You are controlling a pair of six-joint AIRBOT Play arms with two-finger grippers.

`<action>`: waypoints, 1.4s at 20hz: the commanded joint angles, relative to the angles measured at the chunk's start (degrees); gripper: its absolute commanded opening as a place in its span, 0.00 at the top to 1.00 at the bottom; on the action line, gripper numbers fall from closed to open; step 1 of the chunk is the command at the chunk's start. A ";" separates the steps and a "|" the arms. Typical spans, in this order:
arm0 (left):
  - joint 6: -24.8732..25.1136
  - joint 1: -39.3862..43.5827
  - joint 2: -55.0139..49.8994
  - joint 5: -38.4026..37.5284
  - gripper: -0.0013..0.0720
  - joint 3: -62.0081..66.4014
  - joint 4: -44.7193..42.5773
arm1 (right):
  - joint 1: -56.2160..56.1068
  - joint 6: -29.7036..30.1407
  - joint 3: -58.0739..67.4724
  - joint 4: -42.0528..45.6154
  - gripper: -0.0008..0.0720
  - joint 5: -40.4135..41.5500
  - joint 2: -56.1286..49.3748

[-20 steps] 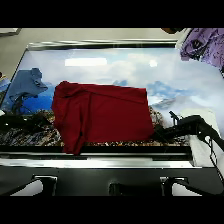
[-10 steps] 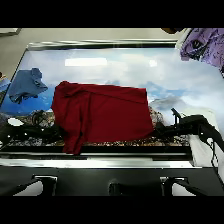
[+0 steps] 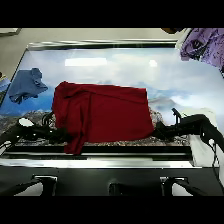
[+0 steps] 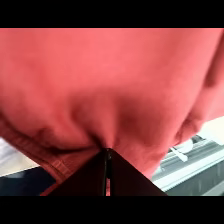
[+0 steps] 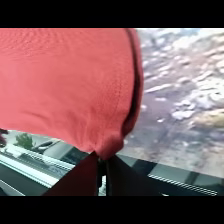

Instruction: Fold the clothes and pants, and hang the long-sleeved shirts on hangers.

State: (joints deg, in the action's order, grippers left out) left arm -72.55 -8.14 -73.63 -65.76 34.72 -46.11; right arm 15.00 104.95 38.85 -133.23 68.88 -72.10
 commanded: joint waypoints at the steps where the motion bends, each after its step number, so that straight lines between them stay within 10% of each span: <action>1: 0.20 0.61 0.15 0.24 0.97 1.70 3.67 | 0.02 -0.63 0.15 -3.32 0.95 -0.07 3.85; 7: -2.95 0.61 2.89 0.22 0.97 24.55 0.31 | 0.02 -1.11 16.87 -6.54 0.95 -0.98 8.28; 16: -17.97 0.61 10.01 -0.81 0.97 83.93 -28.17 | 0.04 -11.15 73.96 -1.22 0.95 2.93 12.98; 28: -25.35 0.61 26.43 -6.51 0.97 78.16 -42.18 | 0.02 -24.26 78.27 9.44 0.95 6.19 22.88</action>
State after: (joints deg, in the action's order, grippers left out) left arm -97.12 -7.55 -46.33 -67.66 113.78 -86.76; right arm 15.00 83.70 116.75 -125.60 73.65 -46.83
